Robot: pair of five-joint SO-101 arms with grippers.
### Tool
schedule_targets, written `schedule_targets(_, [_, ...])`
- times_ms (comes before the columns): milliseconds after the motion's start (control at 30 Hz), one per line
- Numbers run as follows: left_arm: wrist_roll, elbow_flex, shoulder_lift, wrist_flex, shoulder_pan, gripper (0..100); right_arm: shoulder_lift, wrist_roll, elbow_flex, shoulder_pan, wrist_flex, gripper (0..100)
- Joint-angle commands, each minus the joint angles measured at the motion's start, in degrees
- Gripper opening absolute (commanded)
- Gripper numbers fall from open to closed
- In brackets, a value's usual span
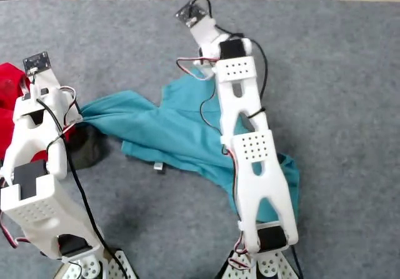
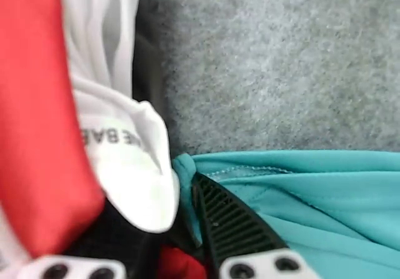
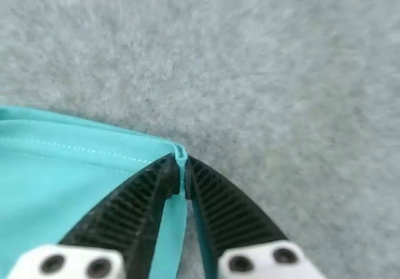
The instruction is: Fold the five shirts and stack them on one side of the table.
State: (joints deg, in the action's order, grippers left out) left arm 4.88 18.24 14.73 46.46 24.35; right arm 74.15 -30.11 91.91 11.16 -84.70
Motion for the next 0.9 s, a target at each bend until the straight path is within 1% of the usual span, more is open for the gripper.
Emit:
schedule_targets(0, [-0.18, 0.22, -2.02, -0.26, 0.75, 3, -5.05, 1.85, 3.03, 0.26, -2.37, 1.4])
schedule_targets(200, [-0.35, 0.13, -2.29, 0.26, 0.57, 3, -12.44, 4.40, 4.00, -1.76, -7.12, 1.4])
schedule_targets(300, [-0.35, -1.71, -4.57, 4.92, 0.57, 3, -18.07, 4.31, 3.91, -2.55, -9.93, 1.4])
schedule_targets(400, [-0.26, -4.35, -10.64, 11.08, 0.22, 3, -24.84, 3.96, 3.91, -3.16, -12.13, 1.4])
schedule_targets(500, [-0.44, -6.99, -17.85, 13.36, -4.18, 3, -33.54, 3.96, 3.91, -3.52, -13.80, 1.4])
schedule_targets(633, [-0.44, -14.90, -28.22, 18.55, -11.82, 3, -47.08, 4.48, 3.65, -5.89, -16.09, 1.4])
schedule_targets(733, [-1.23, -19.56, -35.96, 19.16, -17.89, 3, -56.92, 4.04, 3.65, -9.49, -16.09, 1.4])
schedule_targets(867, [-5.45, -24.75, -47.12, 19.16, -25.89, 3, -68.35, 3.96, 3.65, -14.15, -16.00, 1.4])
